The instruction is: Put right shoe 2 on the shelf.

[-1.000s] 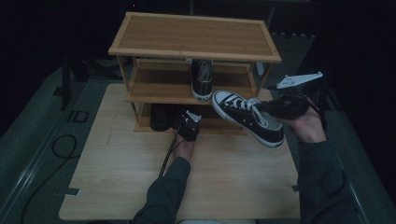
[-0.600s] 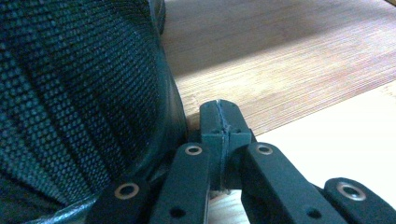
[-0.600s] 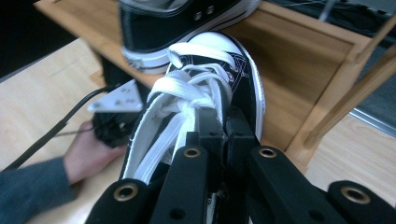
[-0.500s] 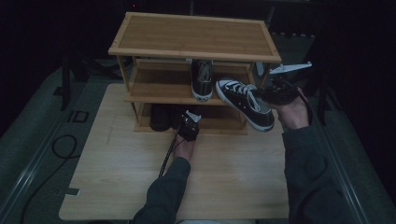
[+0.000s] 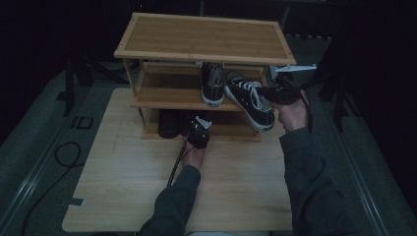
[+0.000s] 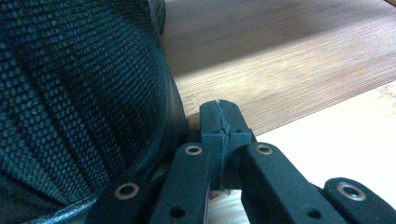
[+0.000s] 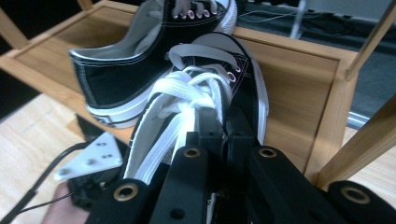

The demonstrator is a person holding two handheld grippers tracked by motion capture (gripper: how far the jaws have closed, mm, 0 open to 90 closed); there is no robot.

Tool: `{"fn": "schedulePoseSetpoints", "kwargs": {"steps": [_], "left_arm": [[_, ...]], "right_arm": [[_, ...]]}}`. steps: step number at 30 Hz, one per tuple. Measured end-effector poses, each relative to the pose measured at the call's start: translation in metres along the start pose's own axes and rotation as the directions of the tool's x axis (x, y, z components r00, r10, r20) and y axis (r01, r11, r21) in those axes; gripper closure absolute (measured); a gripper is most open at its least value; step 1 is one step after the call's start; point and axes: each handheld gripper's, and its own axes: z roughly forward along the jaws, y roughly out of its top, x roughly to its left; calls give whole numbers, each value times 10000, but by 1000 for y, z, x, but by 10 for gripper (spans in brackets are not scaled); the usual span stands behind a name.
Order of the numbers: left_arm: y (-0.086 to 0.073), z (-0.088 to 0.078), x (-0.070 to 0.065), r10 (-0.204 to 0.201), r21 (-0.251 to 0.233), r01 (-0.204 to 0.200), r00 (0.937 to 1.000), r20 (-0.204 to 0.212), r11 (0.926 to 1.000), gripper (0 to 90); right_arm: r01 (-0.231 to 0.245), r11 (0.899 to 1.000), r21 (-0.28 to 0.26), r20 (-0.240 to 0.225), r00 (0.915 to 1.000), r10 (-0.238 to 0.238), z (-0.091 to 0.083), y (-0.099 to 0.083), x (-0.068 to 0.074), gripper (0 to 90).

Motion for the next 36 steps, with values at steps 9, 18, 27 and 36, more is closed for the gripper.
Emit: {"fn": "schedulePoseSetpoints", "kwargs": {"steps": [9,18,27,36], "left_arm": [[0,0,0,-3,-17,3,10000,-19,10000,900],[0,0,0,-10,-16,10,10000,0,10000,900],[0,0,-1,-6,-30,6,10000,-25,10000,900],[0,0,-1,-6,-31,6,10000,-25,10000,900]], "right_arm": [[227,9989,402,689,9973,-254,6,-3,-4,765],[619,9978,255,641,9959,-634,-14,-1,-3,672],[515,9985,187,582,9969,-525,-35,-7,-10,584],[513,9981,349,927,9942,-543,-50,-22,-17,633]]}}
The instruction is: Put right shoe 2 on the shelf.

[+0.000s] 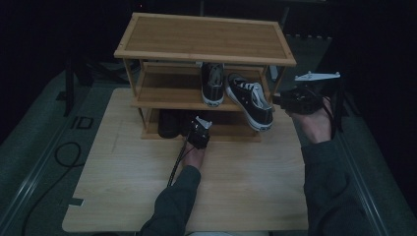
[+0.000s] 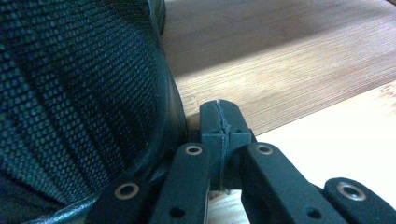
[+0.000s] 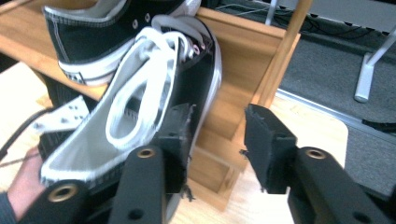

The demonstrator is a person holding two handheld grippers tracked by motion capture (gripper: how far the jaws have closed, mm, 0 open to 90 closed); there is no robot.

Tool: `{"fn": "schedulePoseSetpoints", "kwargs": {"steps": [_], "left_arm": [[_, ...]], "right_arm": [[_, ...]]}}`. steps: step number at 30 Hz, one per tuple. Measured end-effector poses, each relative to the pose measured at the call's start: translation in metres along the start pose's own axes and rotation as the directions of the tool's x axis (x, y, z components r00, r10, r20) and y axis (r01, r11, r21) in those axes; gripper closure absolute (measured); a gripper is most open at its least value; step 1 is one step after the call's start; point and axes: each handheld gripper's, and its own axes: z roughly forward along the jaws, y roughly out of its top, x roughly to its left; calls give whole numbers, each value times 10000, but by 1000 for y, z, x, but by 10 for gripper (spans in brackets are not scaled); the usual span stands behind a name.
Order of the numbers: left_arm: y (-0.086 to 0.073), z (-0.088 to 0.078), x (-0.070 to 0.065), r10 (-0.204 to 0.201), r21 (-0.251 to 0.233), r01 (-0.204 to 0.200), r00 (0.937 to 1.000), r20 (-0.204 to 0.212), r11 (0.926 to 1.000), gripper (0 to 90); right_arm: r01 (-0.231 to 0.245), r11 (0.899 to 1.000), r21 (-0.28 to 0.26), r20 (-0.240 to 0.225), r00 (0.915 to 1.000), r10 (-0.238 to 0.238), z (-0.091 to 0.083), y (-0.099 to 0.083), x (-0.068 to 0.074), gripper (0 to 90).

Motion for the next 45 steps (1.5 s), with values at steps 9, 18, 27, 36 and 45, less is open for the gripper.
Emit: {"fn": "schedulePoseSetpoints", "kwargs": {"steps": [9,18,27,36,45], "left_arm": [[0,0,0,33,-7,-33,10000,-9,10000,900],[0,0,0,28,-9,-28,10000,-33,10000,900],[0,0,0,-4,-6,4,10000,-10,10000,900],[0,0,0,-38,-13,38,10000,-1,10000,900],[0,0,0,3,15,-3,10000,-6,10000,900]], "right_arm": [[369,9992,141,-356,9987,-364,-8,-33,2,892],[1247,9917,313,-895,9885,-1215,-19,-59,27,900],[1405,9895,344,-1265,9827,-1351,-18,-75,42,900],[1430,9891,339,-1233,9827,-1378,-16,-75,44,900],[1543,9878,191,-1291,9801,-1506,-14,-73,49,900]]}}
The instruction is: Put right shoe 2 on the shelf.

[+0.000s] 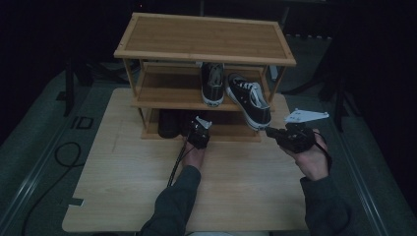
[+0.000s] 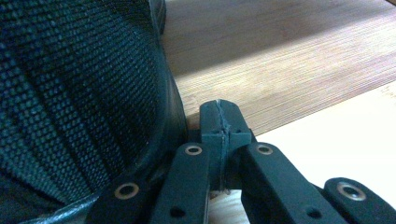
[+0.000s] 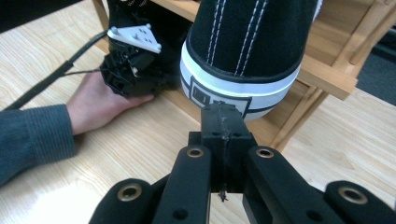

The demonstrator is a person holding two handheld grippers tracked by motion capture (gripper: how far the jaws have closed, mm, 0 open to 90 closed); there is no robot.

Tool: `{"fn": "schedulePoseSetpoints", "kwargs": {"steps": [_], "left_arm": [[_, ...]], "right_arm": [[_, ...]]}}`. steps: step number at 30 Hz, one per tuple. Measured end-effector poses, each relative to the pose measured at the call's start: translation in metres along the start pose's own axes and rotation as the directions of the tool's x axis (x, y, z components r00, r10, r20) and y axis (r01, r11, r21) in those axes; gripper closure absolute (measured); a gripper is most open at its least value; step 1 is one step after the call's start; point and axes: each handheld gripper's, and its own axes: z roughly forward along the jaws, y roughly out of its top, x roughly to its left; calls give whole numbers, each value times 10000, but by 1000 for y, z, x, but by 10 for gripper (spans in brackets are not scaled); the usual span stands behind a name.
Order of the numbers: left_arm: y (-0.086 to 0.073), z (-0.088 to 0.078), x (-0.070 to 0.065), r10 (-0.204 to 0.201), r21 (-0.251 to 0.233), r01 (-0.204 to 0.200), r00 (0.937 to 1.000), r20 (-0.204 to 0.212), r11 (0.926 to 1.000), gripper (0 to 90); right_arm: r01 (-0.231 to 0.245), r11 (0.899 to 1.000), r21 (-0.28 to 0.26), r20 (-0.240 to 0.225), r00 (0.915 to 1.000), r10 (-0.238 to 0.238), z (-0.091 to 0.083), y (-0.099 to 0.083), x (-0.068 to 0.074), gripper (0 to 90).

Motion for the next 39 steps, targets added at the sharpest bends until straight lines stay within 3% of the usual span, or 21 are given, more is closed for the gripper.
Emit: {"fn": "schedulePoseSetpoints", "kwargs": {"steps": [29,33,39], "left_arm": [[0,0,0,-47,-21,47,10000,16,10000,900],[0,0,0,-27,-9,27,10000,18,10000,900],[0,0,0,-15,-11,15,10000,-3,10000,900]], "right_arm": [[163,9993,-344,-614,9979,-184,29,19,21,900],[154,9993,-341,-278,9995,-164,33,22,20,900],[47,9992,-400,-487,9988,-66,36,24,19,900]]}}
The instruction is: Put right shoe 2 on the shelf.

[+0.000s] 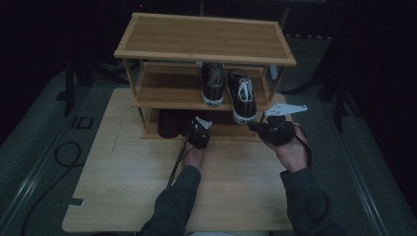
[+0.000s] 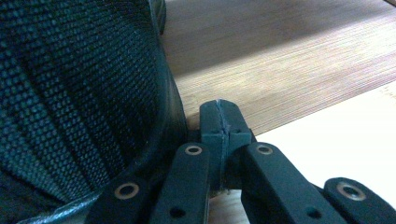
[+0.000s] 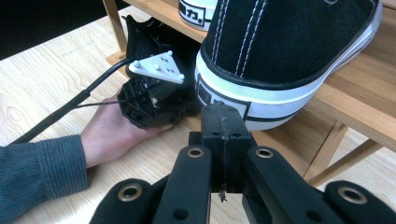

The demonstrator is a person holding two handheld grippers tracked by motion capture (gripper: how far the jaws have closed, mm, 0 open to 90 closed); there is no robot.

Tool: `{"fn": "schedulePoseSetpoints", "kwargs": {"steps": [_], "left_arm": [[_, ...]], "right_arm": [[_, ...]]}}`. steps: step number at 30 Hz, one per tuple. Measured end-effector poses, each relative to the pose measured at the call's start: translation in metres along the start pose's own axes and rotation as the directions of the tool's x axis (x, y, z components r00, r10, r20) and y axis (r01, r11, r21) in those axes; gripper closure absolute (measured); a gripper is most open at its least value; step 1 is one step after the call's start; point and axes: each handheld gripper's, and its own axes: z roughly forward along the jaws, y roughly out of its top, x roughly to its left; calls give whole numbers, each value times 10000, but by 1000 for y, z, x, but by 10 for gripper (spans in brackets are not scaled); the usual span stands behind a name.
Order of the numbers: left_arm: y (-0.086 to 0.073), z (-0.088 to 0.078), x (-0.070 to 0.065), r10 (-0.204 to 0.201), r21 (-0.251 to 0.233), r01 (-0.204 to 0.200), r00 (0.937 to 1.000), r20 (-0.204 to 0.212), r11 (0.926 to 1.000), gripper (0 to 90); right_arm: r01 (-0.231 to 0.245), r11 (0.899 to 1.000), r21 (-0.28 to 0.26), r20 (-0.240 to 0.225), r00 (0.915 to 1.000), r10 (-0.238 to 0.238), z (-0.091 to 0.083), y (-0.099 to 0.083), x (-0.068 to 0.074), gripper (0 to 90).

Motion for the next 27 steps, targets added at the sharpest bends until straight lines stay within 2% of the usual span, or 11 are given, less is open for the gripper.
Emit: {"fn": "schedulePoseSetpoints", "kwargs": {"steps": [12,17,19,22,27], "left_arm": [[0,0,0,-7,-17,7,10000,9,10000,900],[0,0,0,11,-3,-11,10000,6,10000,900],[0,0,0,-1,-1,1,10000,15,10000,900],[0,0,0,10,-2,-10,10000,7,10000,900],[0,0,0,6,-3,-6,10000,12,10000,900]], "right_arm": [[-56,9998,-167,83,9999,58,6,10,-3,900],[-101,9998,-192,409,9991,108,8,11,-8,900],[-223,9995,-236,307,9993,230,9,11,-11,900],[-79,9998,-188,655,9978,91,10,13,-12,900],[-44,9999,-155,673,9977,55,14,15,-13,900]]}}
